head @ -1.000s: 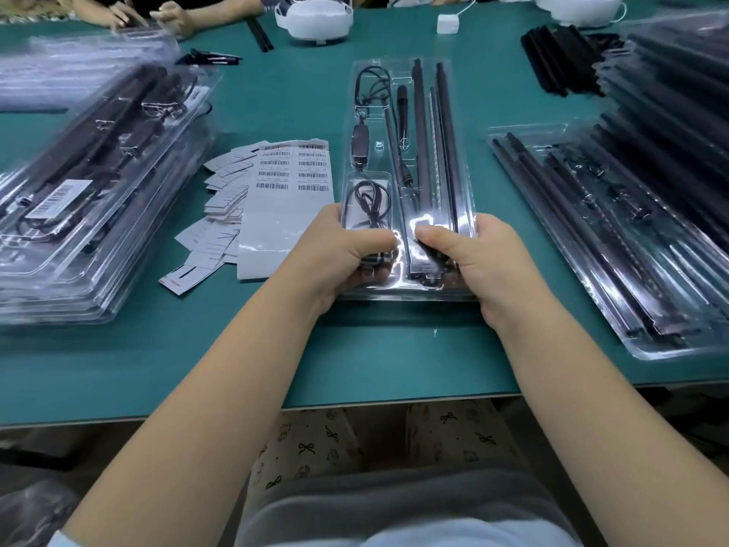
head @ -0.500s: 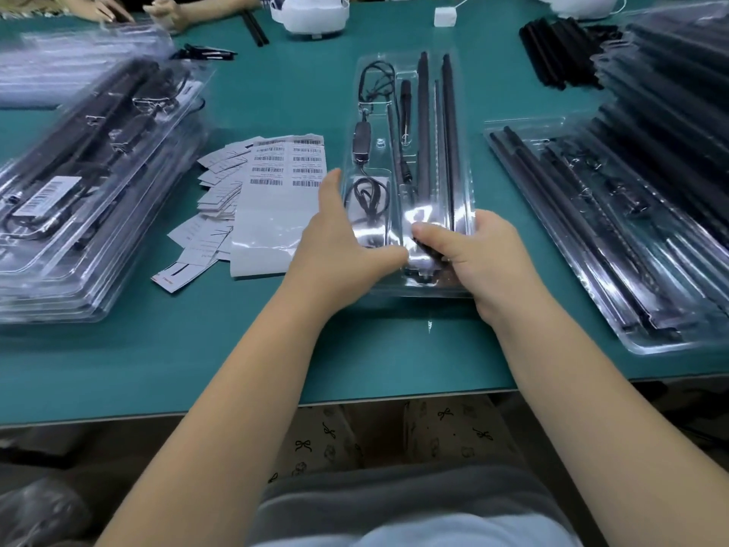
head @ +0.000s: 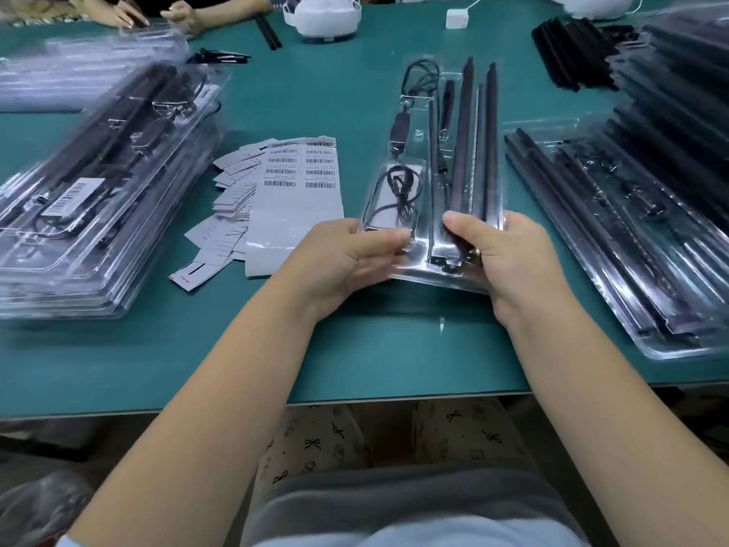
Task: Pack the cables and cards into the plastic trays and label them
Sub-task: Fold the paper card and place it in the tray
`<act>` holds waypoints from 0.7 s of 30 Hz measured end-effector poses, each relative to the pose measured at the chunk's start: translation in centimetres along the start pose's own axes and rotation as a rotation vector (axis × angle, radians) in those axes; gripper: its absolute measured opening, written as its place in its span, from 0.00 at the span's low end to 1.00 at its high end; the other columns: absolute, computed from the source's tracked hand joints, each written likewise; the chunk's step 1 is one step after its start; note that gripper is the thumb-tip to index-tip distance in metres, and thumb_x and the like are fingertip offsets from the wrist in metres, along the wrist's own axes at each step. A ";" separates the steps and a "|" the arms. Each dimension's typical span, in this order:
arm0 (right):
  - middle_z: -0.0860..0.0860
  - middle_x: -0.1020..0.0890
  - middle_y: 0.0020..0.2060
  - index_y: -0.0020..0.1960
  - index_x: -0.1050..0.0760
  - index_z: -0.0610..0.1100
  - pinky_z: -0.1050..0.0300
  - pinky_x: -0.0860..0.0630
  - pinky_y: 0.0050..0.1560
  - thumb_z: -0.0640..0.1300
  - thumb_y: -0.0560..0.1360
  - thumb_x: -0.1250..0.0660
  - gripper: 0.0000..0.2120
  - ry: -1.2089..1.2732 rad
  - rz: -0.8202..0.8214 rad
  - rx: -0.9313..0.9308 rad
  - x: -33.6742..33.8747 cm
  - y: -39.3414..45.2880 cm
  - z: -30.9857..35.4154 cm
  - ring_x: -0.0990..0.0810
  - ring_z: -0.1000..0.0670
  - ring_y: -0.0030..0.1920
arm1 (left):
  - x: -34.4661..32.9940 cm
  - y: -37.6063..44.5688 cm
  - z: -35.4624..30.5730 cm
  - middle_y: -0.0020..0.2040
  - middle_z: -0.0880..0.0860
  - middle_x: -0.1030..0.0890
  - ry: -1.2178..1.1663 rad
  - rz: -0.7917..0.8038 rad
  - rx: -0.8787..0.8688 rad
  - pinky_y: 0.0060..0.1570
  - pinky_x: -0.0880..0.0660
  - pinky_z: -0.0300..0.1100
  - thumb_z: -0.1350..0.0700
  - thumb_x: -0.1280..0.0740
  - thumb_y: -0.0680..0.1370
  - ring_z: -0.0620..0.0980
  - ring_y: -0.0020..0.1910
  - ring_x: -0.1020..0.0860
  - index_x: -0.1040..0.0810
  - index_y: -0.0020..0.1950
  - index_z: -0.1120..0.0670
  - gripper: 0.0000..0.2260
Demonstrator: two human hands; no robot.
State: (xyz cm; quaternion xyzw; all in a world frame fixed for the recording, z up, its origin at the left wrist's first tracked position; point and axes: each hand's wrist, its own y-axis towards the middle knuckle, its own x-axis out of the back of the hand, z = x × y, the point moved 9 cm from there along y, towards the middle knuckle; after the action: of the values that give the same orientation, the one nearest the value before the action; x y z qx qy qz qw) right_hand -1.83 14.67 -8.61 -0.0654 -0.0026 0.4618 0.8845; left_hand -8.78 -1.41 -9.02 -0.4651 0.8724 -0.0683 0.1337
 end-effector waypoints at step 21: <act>0.46 0.15 0.46 0.54 0.23 0.41 0.41 0.21 0.52 0.59 0.56 0.25 0.32 -0.060 0.005 0.077 -0.8 -0.1 0.3 0.16 0.44 0.47 | -0.6 0.0 -0.3 0.39 0.57 0.16 -0.095 0.036 -0.006 0.35 0.21 0.41 0.70 0.31 0.70 0.52 0.37 0.16 0.22 0.53 0.61 0.13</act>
State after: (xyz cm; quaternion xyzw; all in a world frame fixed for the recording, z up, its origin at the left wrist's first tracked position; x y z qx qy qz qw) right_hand -2.25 14.05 -8.26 -0.0177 -0.0112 0.4657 0.8847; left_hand -8.58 -0.93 -8.64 -0.4525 0.8735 -0.0411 0.1749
